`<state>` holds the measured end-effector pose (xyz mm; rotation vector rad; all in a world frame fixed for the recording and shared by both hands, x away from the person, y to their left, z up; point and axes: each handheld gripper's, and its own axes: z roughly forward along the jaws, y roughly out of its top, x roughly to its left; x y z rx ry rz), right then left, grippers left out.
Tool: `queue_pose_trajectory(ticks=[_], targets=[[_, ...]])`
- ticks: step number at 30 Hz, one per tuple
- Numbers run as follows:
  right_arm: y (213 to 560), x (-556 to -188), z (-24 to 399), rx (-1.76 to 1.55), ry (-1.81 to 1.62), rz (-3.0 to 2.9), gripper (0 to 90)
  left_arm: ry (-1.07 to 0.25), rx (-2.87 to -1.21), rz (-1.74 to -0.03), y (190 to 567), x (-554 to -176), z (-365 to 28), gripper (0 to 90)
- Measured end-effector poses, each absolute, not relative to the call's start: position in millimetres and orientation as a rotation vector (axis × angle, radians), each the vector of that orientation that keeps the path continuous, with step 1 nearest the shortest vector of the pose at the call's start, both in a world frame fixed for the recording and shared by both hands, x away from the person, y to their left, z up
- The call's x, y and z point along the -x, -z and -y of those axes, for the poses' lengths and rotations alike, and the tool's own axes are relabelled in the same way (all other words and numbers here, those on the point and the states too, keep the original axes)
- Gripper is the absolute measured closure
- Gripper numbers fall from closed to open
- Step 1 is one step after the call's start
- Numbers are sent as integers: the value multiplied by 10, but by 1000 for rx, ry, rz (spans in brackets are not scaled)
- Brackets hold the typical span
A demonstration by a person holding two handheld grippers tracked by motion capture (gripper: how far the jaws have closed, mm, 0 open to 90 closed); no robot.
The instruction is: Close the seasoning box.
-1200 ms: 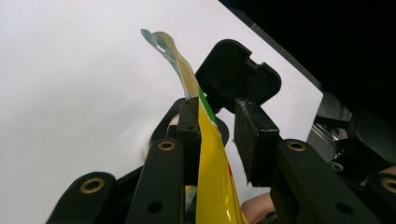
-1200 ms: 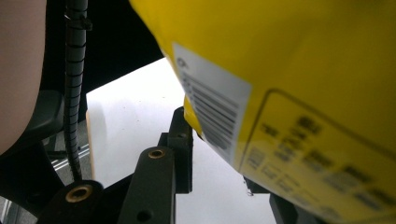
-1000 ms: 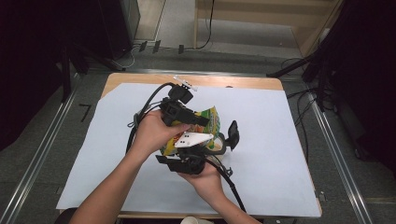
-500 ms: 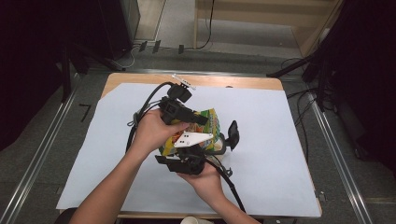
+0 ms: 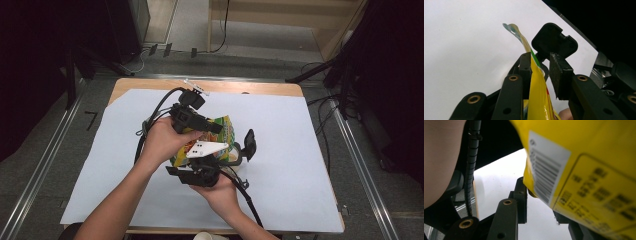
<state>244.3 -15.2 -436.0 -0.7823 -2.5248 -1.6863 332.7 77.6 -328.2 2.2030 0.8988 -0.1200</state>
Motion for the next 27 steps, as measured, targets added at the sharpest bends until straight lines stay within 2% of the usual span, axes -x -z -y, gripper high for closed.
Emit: queue_pose_trajectory(ticks=[4,27], targets=[[4351,-2439,158,779,1698,2517,703,100,-2210,-895,3259,-3302,-761,731],[4354,-2454,153,782,1663,2545,699,163,-2197,-927,3339,-3415,-812,734]])
